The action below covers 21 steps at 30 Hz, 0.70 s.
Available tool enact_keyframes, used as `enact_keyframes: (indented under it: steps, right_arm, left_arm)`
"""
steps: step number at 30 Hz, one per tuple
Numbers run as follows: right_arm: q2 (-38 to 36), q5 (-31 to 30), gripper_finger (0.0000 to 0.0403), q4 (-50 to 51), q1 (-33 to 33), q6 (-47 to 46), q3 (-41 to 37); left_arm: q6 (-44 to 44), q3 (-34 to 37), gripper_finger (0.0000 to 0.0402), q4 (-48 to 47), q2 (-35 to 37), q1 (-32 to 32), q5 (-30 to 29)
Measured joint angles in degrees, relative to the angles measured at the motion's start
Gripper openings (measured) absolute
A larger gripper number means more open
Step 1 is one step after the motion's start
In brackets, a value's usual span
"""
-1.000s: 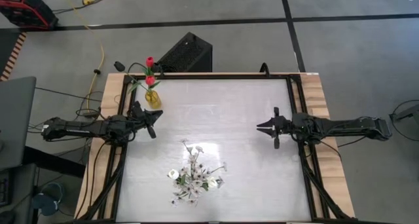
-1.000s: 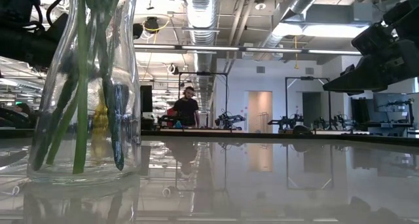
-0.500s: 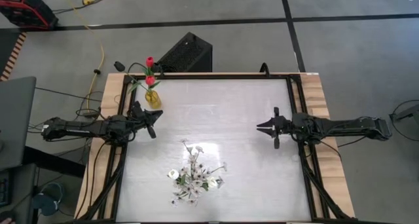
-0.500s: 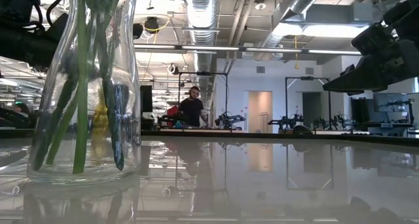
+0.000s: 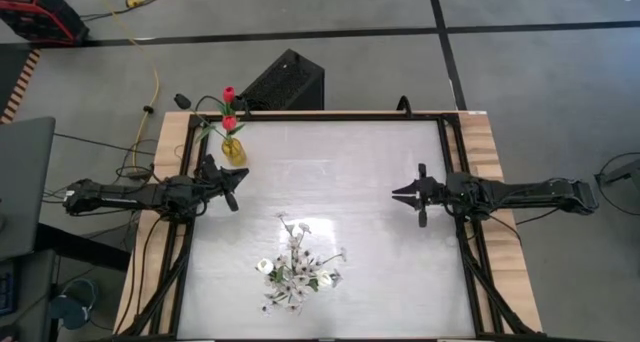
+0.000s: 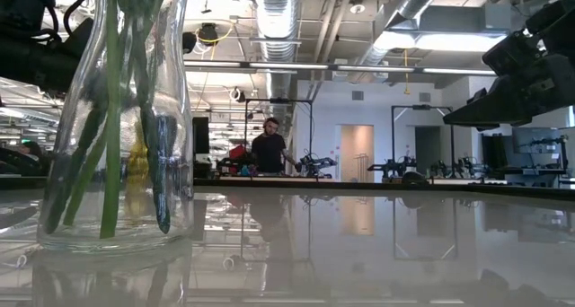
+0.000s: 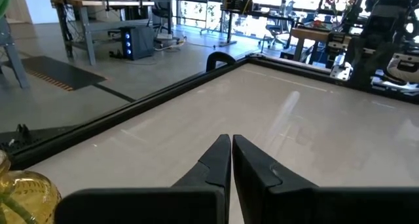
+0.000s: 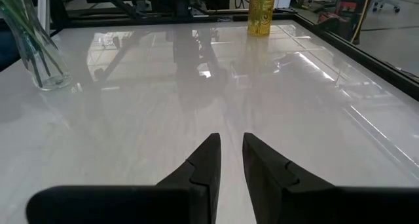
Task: Sort flowers into vase by color
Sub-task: Return to Home Position
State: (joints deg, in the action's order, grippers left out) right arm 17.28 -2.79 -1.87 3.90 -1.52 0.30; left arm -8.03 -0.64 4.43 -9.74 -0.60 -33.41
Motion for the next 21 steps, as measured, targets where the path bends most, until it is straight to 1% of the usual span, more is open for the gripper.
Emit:
enact_keyframes:
  steps: [21]
  right_arm:
    - [0.01, 0.00, 0.0093, 0.02, 0.00, 0.00, 0.00]
  left_arm:
    - [0.14, 0.00, 0.0004, 0.00, 0.00, 0.00, 0.00]
